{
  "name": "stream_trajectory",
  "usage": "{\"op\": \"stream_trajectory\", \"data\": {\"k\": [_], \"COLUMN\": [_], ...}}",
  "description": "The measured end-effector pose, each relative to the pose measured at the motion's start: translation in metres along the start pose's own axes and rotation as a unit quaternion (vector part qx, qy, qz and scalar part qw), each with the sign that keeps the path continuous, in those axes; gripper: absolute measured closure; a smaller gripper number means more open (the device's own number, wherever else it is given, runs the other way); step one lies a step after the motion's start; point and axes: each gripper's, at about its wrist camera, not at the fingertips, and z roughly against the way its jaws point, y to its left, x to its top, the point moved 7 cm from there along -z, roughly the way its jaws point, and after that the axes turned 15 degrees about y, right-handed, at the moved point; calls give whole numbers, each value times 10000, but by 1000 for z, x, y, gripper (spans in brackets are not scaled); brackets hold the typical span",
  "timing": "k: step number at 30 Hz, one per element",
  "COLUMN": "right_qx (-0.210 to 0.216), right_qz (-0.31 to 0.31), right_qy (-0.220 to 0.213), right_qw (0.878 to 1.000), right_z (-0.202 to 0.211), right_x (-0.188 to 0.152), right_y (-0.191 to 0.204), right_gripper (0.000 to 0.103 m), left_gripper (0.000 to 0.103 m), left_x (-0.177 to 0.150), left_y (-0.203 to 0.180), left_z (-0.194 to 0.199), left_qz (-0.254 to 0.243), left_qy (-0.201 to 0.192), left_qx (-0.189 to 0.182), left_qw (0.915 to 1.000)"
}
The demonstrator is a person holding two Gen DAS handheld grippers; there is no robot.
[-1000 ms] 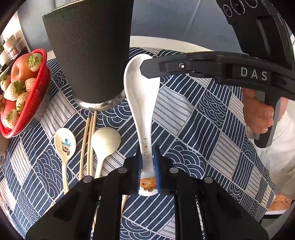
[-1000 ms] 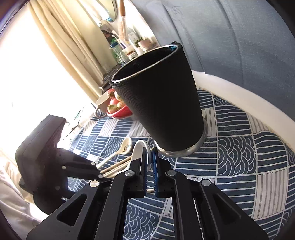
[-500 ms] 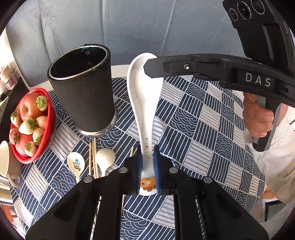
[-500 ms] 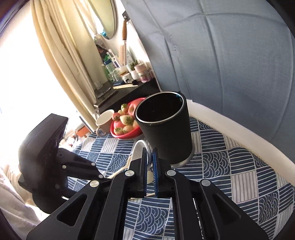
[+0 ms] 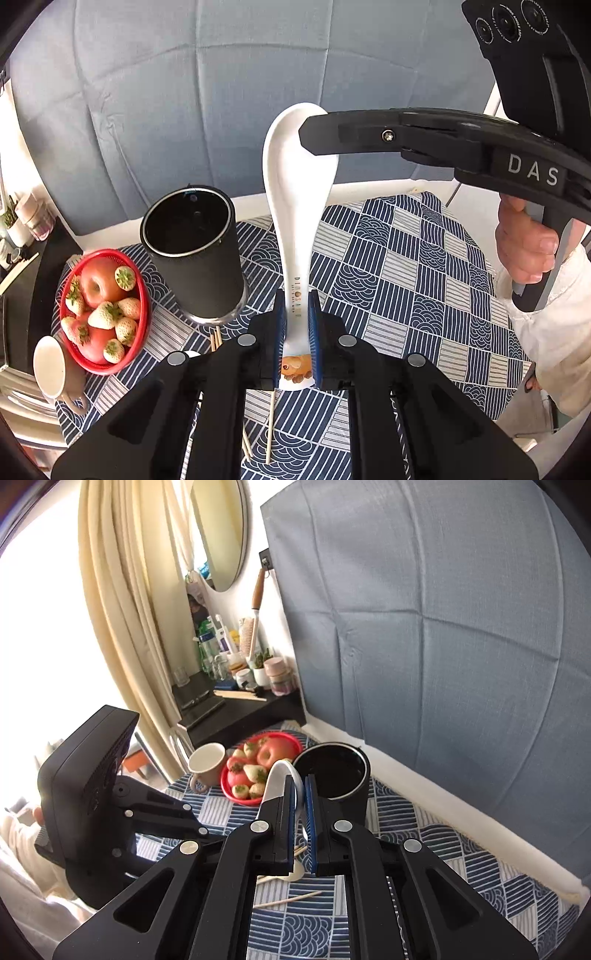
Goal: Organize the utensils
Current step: 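Lift the white spoon with the right tool and lower it into the black holder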
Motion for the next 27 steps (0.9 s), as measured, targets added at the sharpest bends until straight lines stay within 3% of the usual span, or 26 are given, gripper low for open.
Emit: {"op": "stream_trajectory", "data": {"k": [7,14,27], "right_qx": [-570,-1096,-1919], "right_qz": [78,21,-251], "right_qy": [-150,-312,-304], "right_qw": [9982,9935,9806], "right_z": [14,15,-30], "right_x": [26,50,78], "right_y": [11,14,-5], "right_gripper": [97,97,96], "left_gripper": [90,90,90], "left_x": [21,49,91], "left_y": [16,35,80], "left_z": [10,11,-28], "left_qz": [-120,-390,-890], "left_qy": [-267,-465,-561], "left_qx": [-345,-385,-664], "left_qw": [9990,9974,9922]}}
